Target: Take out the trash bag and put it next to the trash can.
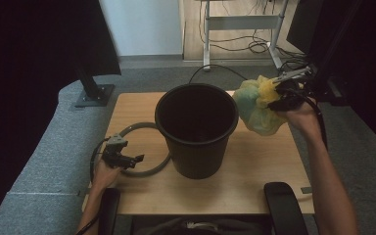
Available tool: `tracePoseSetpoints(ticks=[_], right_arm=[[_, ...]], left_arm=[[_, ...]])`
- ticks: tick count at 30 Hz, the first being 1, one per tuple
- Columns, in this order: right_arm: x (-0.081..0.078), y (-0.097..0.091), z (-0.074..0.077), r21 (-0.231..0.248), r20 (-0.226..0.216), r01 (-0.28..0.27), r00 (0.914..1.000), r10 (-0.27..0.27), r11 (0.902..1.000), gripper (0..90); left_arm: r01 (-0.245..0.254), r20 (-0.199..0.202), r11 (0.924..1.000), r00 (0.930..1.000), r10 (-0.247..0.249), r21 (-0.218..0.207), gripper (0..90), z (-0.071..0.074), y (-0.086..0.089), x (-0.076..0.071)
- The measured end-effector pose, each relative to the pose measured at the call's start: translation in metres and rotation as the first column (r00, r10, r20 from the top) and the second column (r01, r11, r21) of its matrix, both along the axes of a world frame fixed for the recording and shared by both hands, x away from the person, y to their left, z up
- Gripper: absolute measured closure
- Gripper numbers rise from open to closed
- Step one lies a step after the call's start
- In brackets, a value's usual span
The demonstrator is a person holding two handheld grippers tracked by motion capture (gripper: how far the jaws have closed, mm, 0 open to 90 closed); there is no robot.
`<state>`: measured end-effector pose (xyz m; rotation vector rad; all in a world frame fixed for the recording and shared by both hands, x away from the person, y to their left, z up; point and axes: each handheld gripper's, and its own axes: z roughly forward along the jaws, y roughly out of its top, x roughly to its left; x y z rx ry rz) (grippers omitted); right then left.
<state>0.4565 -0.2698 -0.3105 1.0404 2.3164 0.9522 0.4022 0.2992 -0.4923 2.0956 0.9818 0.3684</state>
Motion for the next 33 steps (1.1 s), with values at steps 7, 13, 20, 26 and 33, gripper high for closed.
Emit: tracePoseSetpoints(ticks=[7, 13, 20, 26, 33], right_arm=[[0.002, 0.005, -0.036, 0.002, -0.024, 0.007, 0.9997, -0.007, 1.0000, 68.7], [0.002, 0.010, -0.066, 0.004, -0.052, 0.020, 0.9984, -0.020, 0.9998, 68.5], [-0.001, 0.012, -0.100, -0.015, -0.076, 0.038, 0.9964, -0.039, 0.9992, 67.7], [-0.005, 0.014, -0.129, -0.017, -0.115, 0.042, 0.9924, -0.044, 0.9990, 66.6], [-0.016, 0.015, -0.155, 0.021, -0.158, 0.040, 0.9868, -0.036, 0.9990, 65.0]], left_arm=[[-0.030, -0.015, 0.9992, 0.9994, 0.031, 0.025, 0.0, -0.016, 0.004, -0.001], [-0.054, -0.027, 0.9979, 0.9981, 0.055, 0.036, 0.0, -0.026, 0.005, 0.000], [-0.061, -0.042, 0.9960, 0.9971, 0.063, 0.066, 0.0, -0.034, 0.006, 0.002], [-0.076, -0.042, 0.9925, 0.9959, 0.080, 0.096, 0.0, -0.037, 0.006, 0.003], [-0.093, -0.071, 0.9882, 0.9923, 0.102, 0.122, 0.0, -0.042, 0.008, 0.006]])
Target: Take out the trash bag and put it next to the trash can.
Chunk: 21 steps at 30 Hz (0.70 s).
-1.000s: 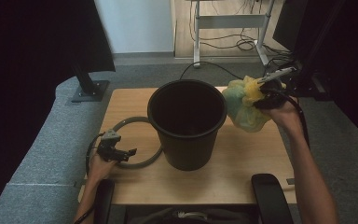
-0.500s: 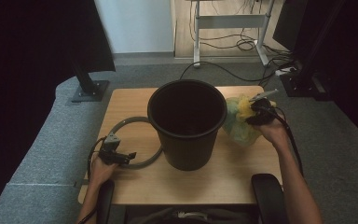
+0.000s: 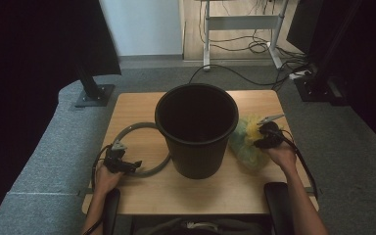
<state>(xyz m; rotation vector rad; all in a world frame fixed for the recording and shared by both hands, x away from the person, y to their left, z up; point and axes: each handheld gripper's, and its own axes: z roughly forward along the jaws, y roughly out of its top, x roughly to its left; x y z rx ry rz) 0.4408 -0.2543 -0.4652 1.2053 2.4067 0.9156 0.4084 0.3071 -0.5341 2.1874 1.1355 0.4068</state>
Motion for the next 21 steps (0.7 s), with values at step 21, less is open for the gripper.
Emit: tracePoseSetpoints(ticks=[21], right_arm=[[0.033, 0.009, -0.065, 0.010, -0.051, 0.113, 0.9923, -0.113, 0.9935, 58.7]], left_arm=[[0.007, -0.022, 1.0000, 0.9997, -0.007, -0.001, 0.0, -0.003, 0.000, 0.000]])
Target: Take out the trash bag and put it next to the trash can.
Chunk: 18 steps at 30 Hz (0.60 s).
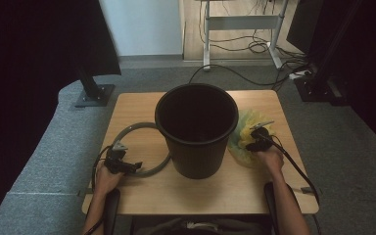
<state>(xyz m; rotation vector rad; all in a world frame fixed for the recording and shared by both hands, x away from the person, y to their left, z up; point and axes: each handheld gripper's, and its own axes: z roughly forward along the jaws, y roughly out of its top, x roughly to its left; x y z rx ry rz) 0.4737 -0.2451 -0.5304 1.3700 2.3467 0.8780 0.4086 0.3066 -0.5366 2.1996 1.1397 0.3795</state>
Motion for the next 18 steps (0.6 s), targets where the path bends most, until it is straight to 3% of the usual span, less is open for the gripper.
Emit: tracePoseSetpoints(ticks=[12, 18], right_arm=[[0.050, -0.004, -0.005, 0.041, 0.037, 0.107, 0.9934, -0.109, 0.9934, 53.7], [0.055, 0.000, -0.005, 0.074, 0.048, 0.097, 0.9938, -0.101, 0.9925, 18.6]], left_arm=[[0.010, -0.003, 0.9999, 0.9999, -0.010, -0.008, 0.0, 0.000, 0.000, -0.001], [0.014, -0.004, 0.9998, 0.9999, -0.014, -0.013, 0.0, 0.000, 0.000, -0.001]])
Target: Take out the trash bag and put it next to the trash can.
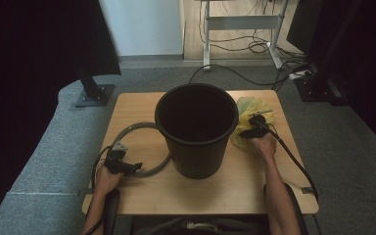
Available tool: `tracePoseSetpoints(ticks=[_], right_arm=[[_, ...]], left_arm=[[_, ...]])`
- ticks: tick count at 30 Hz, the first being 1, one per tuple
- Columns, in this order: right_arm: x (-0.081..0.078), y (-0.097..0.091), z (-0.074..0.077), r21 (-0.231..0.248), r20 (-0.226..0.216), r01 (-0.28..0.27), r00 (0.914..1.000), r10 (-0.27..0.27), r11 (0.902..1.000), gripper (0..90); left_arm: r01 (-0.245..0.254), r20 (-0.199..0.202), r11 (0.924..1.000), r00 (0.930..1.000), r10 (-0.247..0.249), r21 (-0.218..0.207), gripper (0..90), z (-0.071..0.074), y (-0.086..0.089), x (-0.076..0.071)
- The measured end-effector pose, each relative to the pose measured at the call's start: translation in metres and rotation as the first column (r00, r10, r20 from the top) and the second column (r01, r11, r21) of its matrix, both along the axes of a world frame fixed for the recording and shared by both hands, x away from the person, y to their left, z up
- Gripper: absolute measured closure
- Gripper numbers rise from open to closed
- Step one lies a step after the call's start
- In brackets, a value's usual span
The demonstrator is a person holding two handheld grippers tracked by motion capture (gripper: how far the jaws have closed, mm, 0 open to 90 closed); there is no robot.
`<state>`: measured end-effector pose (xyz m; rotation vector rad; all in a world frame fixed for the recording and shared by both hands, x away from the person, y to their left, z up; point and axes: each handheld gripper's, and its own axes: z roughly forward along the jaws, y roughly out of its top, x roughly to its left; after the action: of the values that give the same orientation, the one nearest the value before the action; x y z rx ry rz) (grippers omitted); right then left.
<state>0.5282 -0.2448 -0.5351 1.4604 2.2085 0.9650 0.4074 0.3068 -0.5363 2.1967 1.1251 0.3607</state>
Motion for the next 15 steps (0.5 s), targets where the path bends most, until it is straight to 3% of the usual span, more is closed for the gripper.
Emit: tracePoseSetpoints(ticks=[5, 11, 15], right_arm=[[-0.007, -0.005, 0.014, -0.021, 0.014, 0.027, 0.9995, -0.027, 0.9994, 8.3], [-0.023, -0.012, 0.038, -0.023, 0.043, -0.001, 0.9991, 0.002, 0.9997, 7.7], [-0.038, -0.016, 0.053, -0.054, 0.040, -0.001, 0.9992, 0.004, 0.9985, 10.5]], left_arm=[[0.002, -0.001, 1.0000, 1.0000, -0.002, 0.002, 0.0, 0.000, 0.000, 0.000], [0.005, 0.001, 1.0000, 1.0000, -0.005, 0.000, 0.0, 0.001, -0.001, -0.001], [0.007, 0.000, 1.0000, 1.0000, -0.007, 0.001, 0.0, 0.001, -0.001, -0.001]])
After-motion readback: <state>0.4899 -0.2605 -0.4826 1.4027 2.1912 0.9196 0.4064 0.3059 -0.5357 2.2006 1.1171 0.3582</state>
